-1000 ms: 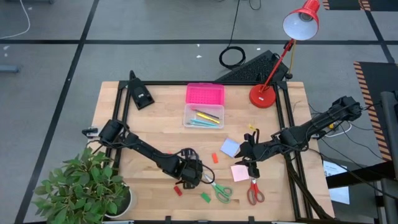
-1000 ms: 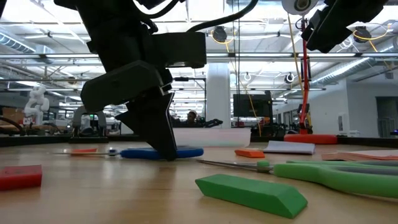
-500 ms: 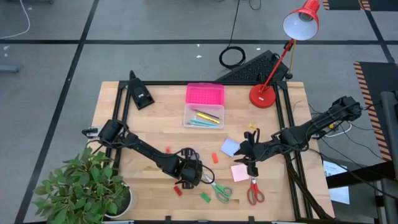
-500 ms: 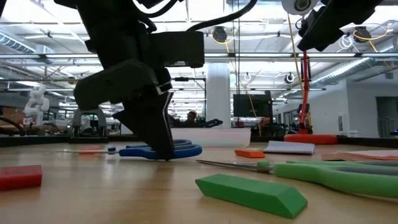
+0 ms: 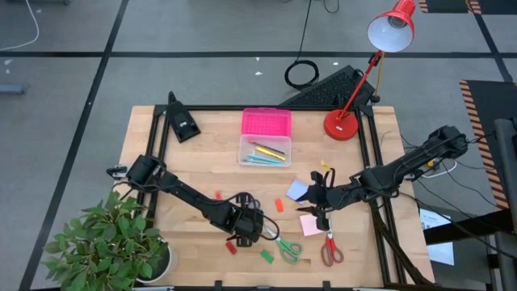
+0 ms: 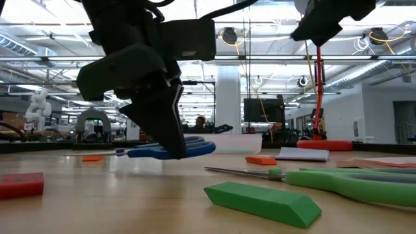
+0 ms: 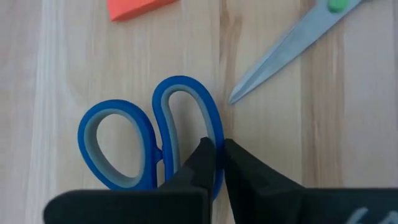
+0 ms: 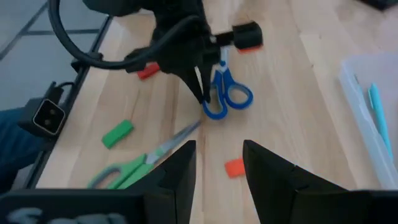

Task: Pack school essentials
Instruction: Put the blue scissors into the supply box

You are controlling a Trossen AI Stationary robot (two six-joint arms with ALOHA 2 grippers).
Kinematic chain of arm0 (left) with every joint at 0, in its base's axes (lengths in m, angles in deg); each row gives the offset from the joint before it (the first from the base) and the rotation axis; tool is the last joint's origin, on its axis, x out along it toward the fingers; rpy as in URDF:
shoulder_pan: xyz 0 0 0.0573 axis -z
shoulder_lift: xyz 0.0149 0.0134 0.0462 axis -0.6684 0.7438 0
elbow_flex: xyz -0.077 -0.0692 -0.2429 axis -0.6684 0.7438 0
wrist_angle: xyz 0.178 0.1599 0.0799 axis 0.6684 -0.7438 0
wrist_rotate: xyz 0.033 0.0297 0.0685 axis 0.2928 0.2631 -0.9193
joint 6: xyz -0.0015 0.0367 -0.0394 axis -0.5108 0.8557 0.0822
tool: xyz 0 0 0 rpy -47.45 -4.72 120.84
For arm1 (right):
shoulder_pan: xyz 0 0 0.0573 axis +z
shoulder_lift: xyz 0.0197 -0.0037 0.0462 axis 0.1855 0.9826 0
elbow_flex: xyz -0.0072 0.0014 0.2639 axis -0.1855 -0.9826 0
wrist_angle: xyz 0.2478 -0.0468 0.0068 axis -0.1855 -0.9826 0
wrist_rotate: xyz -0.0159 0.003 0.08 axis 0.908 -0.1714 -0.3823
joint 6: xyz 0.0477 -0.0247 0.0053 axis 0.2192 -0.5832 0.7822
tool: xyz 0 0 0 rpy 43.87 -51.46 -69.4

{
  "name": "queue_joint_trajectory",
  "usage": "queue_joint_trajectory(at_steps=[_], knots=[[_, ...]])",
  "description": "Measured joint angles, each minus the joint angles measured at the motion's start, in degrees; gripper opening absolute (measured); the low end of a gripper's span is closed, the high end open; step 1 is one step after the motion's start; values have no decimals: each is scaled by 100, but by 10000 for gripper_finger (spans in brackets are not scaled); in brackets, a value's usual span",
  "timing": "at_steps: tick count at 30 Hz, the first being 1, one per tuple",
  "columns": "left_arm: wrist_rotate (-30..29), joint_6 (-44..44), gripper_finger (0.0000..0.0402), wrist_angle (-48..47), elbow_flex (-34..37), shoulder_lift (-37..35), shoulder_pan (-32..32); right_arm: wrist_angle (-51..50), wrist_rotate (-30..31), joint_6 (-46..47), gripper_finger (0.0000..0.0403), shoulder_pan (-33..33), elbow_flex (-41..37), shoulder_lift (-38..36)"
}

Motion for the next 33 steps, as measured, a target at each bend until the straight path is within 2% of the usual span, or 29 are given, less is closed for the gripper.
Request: queue_joint_trajectory(at_steps=[6,11,17,25,27,33], knots=[[0,134,20,-31,-187,0,35,309,562,-231,128,0,0,478],[-44,294,22,-124,-475,0,136,655,573,-605,129,-9,-1,993],[-42,311,23,-330,-768,0,258,1274,561,-1920,144,43,-2,1709],[9,440,23,-376,-933,0,369,2917,582,-3805,193,158,0,2650],[9,440,23,-380,-933,0,374,3383,767,-4195,212,228,0,2825],[129,429,24,-433,-933,0,382,3765,880,-5076,255,282,0,3161]])
